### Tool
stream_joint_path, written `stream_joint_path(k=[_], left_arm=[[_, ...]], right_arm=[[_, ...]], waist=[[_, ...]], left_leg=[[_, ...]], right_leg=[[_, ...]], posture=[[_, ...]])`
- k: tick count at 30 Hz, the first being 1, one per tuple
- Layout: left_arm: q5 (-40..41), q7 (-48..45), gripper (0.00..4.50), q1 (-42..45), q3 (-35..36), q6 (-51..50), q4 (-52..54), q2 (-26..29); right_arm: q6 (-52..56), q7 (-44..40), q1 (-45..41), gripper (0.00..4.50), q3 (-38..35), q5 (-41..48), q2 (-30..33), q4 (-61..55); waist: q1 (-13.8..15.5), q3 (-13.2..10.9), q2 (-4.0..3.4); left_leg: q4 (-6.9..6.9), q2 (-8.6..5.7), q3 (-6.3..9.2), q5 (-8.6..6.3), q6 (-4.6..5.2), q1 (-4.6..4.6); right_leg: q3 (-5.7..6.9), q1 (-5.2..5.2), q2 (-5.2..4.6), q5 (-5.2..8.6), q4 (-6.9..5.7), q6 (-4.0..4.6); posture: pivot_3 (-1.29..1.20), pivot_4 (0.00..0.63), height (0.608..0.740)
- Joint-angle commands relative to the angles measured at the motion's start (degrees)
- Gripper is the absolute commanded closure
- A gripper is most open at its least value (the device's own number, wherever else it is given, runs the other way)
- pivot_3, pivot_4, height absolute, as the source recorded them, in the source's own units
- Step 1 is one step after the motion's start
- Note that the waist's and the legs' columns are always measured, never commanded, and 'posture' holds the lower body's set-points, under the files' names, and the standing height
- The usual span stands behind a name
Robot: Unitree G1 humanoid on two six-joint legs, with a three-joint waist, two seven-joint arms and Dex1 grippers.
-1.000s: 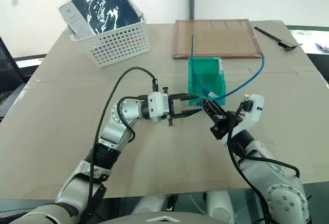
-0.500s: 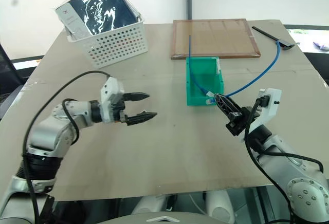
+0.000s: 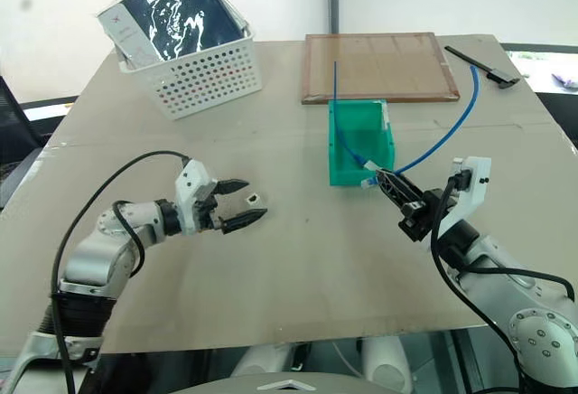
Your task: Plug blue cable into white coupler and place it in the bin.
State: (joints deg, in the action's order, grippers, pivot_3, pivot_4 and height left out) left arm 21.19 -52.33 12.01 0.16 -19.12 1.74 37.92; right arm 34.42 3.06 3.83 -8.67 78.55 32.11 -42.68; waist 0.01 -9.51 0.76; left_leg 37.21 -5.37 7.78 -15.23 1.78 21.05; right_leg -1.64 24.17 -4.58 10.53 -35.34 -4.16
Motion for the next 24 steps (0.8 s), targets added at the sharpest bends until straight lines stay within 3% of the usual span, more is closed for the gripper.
stream_joint_path(k=[1,7,10,18,24], left_arm=[[-1.18,1.39,0.03,-1.98,2.16,3.72,0.72,-0.73],[-3.11,2.90,0.03,-3.03,1.04,5.78,-0.72,-2.89],[-5.41,4.45,0.69,-3.63,-0.49,8.87,-2.97,-5.11],[-5.25,2.26,4.20,-1.37,-0.61,12.21,-6.69,-7.40],[-1.69,-8.56,4.20,3.16,-3.35,9.85,-6.35,-6.53]], right_arm=[[-0.70,0.02,0.48,4.50,-0.43,-0.20,-0.16,-2.65],[-0.54,-0.13,0.71,4.50,-0.63,-0.29,0.17,-2.71],[-0.50,-0.29,0.86,4.50,-0.74,-0.50,0.34,-2.71],[-0.57,-0.14,1.84,4.50,-0.98,-0.88,0.36,-3.15],[-0.05,-3.14,1.70,4.50,-1.29,-5.78,3.21,-3.83]], waist=[[0.11,0.00,0.00],[0.68,0.00,0.00],[0.75,0.01,-0.03],[0.78,0.02,0.00],[0.82,0.01,-0.02]], left_leg=[[-0.01,0.00,0.00,0.00,0.00,0.00],[-0.01,0.00,0.00,0.00,0.00,0.01],[-0.01,0.00,-0.01,0.00,0.00,0.01],[0.00,0.00,-0.02,0.00,0.01,0.01],[0.01,0.00,-0.03,0.00,0.01,0.02]], right_leg=[[0.00,0.00,0.00,0.00,0.01,0.00],[0.01,0.00,0.00,0.00,0.02,0.00],[0.01,0.00,0.00,0.00,0.03,0.00],[0.02,-0.01,0.00,0.00,0.04,0.00],[0.02,0.00,0.01,-0.01,0.04,0.00]], posture=[[0.00,0.150,0.740],[0.00,0.150,0.740],[0.00,0.150,0.740],[0.00,0.150,0.740],[0.00,0.150,0.740]])
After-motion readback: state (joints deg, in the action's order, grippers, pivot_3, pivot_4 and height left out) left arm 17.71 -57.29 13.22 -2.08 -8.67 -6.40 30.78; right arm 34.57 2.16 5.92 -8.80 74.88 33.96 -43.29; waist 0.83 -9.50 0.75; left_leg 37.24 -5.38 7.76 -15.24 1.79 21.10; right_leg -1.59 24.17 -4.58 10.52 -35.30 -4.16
